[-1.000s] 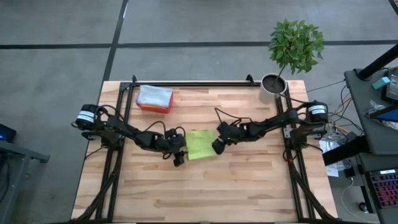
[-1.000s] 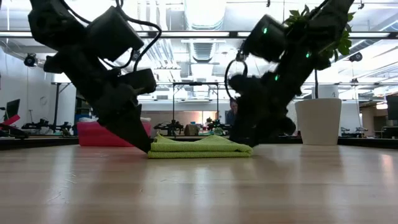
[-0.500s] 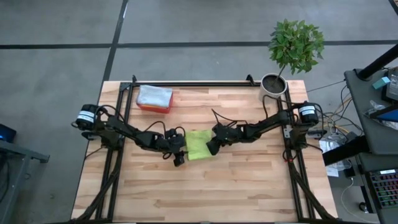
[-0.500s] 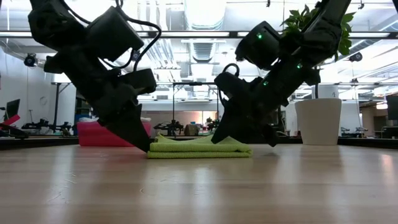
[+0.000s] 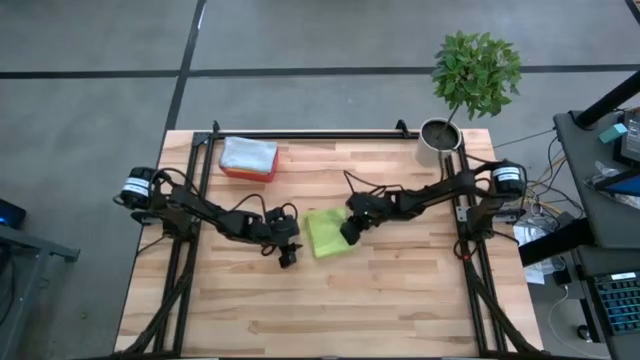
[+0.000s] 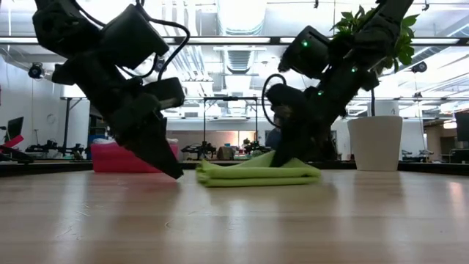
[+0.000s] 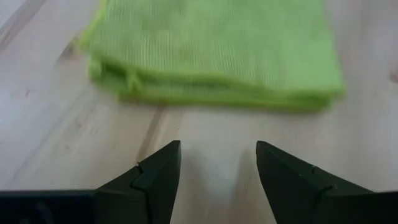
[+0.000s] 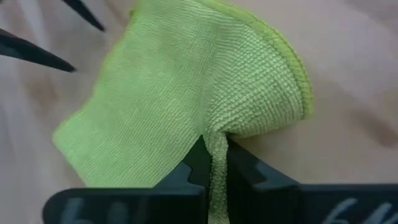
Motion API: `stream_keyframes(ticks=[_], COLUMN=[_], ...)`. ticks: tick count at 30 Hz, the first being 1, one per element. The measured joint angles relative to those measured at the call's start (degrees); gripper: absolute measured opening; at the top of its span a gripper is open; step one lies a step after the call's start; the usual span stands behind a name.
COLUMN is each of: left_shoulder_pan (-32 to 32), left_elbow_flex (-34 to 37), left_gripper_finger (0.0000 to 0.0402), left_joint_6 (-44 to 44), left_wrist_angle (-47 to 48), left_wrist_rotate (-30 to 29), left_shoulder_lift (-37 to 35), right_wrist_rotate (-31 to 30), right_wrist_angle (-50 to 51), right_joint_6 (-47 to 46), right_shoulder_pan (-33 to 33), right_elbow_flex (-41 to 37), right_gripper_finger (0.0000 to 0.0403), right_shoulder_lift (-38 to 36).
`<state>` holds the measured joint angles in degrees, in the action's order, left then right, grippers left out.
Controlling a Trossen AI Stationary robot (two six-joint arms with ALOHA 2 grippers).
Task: Fold microfiber towels
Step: Fold the light green microfiber cloth
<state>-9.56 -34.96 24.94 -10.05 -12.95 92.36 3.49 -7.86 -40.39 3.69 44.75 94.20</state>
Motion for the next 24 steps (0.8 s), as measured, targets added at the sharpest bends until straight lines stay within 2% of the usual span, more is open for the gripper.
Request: stream_keyframes(ticks=[3, 12, 20, 24], left_shoulder_pan=[0.0, 1.0, 2.8, 3.0], left_elbow_flex=[0.0, -2.5, -10.5, -12.2], left_gripper_finger=[0.0194, 0.0194, 0.0194, 0.0194], left_joint_6=[0.3, -1.7, -6.1, -7.5], left_wrist_angle=[-1.1, -20.9, -22.1, -21.4], left_wrist_rotate=[-0.3, -0.9, -1.4, -0.9], left_shoulder_lift=[1.0, 10.8, 19.4, 19.7], right_wrist_rotate=[0.0, -0.1, -0.8, -2.5], right_wrist_angle=[6.9, 20.0, 30.6, 34.6], right_joint_6=[1.2, 2.3, 3.8, 4.0], right_shoulder_pan=[1.6, 4.6, 4.6, 4.5], right_elbow_flex=[0.0, 1.4, 8.6, 13.1], right_gripper_finger=[0.0014, 0.0013, 0.0013, 0.0013], right_shoulder_lift=[-2.8, -8.9, -8.1, -5.6])
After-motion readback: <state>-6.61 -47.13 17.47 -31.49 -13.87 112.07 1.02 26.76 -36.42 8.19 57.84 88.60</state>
